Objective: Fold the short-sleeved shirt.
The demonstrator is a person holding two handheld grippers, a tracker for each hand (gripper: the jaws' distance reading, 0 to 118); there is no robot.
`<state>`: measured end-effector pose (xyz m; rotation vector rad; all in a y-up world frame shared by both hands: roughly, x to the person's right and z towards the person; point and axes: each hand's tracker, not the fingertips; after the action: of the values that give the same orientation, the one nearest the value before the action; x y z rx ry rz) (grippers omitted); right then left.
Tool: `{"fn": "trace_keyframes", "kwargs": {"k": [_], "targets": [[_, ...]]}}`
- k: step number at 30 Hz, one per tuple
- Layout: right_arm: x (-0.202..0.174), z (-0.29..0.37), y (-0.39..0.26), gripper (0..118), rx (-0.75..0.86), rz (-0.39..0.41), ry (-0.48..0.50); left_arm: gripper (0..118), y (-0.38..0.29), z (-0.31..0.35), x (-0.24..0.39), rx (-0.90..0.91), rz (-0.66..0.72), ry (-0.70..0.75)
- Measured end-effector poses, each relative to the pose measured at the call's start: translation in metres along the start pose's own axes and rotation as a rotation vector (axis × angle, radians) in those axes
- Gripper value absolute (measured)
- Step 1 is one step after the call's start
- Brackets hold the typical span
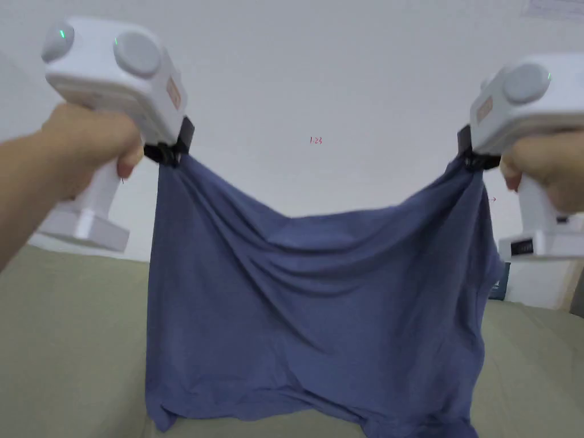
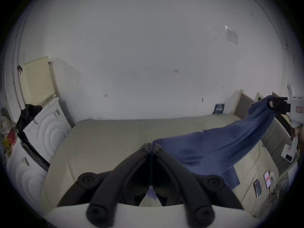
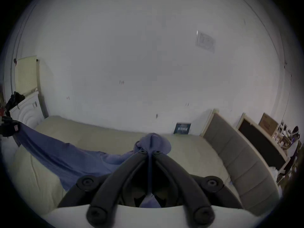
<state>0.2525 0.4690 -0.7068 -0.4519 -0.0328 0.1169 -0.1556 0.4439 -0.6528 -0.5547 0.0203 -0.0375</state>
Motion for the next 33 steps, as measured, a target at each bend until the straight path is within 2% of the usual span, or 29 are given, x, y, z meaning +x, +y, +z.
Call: {"fn": "trace_keyframes", "kwargs": {"k": [5, 9, 12, 20, 25, 33], "targets": [[0.003, 0.014, -0.076, 0, -0.106, 0.019, 0.023, 2, -0.062, -0.001, -0.001, -0.116, -0.025, -0.026], [0.022, 0.055, -0.126, 0, -0.133, 0.028, 0.026, 2, -0.111, 0.027, -0.012, -0.157, -0.05, -0.018], [0.037, 0.087, -0.161, 0, -0.186, 0.027, 0.014, 2, -0.148, 0.057, -0.02, -0.18, -0.021, -0.012], [0.068, 0.164, -0.268, 0, -0.268, -0.039, 0.016, 2, -0.263, 0.131, -0.033, -0.246, 0.082, -0.044], [0.076, 0.203, -0.334, 0, -0.329, -0.011, 0.038, 2, -0.317, 0.169, -0.042, -0.294, 0.089, -0.053], [0.084, 0.206, -0.432, 0, -0.49, -0.03, 0.078, 2, -0.401, 0.175, -0.036, -0.403, 0.099, -0.064]]}}
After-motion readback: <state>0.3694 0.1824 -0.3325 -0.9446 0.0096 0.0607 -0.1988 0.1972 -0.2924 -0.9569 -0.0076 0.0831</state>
